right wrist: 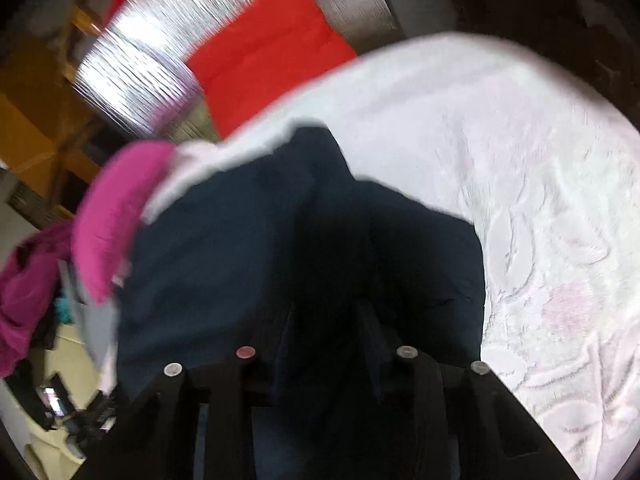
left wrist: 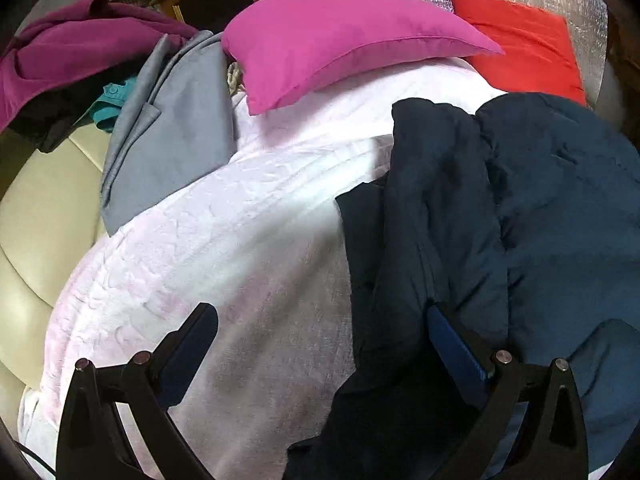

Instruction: Fold large clothes

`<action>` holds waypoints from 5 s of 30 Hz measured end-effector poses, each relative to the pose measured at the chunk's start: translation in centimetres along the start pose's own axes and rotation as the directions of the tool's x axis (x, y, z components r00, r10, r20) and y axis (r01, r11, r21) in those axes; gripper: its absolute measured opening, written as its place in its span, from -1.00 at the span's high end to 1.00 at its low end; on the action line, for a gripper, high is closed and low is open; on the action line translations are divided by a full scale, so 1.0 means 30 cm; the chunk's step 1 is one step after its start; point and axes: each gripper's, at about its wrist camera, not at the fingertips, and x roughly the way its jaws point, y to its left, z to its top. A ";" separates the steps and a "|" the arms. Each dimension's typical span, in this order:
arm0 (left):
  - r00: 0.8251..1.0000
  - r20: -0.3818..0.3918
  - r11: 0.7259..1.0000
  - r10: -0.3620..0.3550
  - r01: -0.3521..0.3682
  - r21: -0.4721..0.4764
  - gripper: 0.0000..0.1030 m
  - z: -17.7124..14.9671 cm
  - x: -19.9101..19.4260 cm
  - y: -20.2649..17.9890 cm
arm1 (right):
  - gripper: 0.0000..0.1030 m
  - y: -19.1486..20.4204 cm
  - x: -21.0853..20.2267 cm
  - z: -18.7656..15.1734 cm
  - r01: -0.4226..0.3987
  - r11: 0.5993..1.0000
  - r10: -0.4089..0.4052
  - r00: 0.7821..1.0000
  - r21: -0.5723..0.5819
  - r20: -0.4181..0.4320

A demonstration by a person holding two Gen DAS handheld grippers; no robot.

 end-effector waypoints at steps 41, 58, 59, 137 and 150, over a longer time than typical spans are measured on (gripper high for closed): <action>0.949 0.298 0.995 -0.103 0.093 0.047 -1.00 -0.008 -0.290 -0.073 | -0.19 -0.034 -0.193 0.003 0.038 0.999 -0.042 0.992 0.035 0.116; 0.958 0.272 0.996 -0.093 0.086 0.038 -1.00 0.004 -0.260 -0.075 | -0.10 0.029 -0.086 -0.028 0.008 1.000 -0.009 1.000 -0.030 -0.006; 0.958 0.271 0.996 -0.093 0.087 0.035 -1.00 0.004 -0.260 -0.073 | -0.10 0.028 -0.101 -0.027 0.000 1.000 0.000 1.000 -0.026 0.005; 0.689 0.016 0.591 -0.725 0.633 -0.501 0.46 -0.096 0.015 0.208 | 0.29 0.029 -0.093 -0.064 -0.106 0.992 0.109 0.993 -0.071 0.040; 0.685 -0.013 0.579 -0.729 0.605 -0.547 0.50 -0.243 -0.089 0.329 | 0.30 -0.019 -0.231 -0.202 -0.143 0.989 0.144 0.989 -0.049 0.016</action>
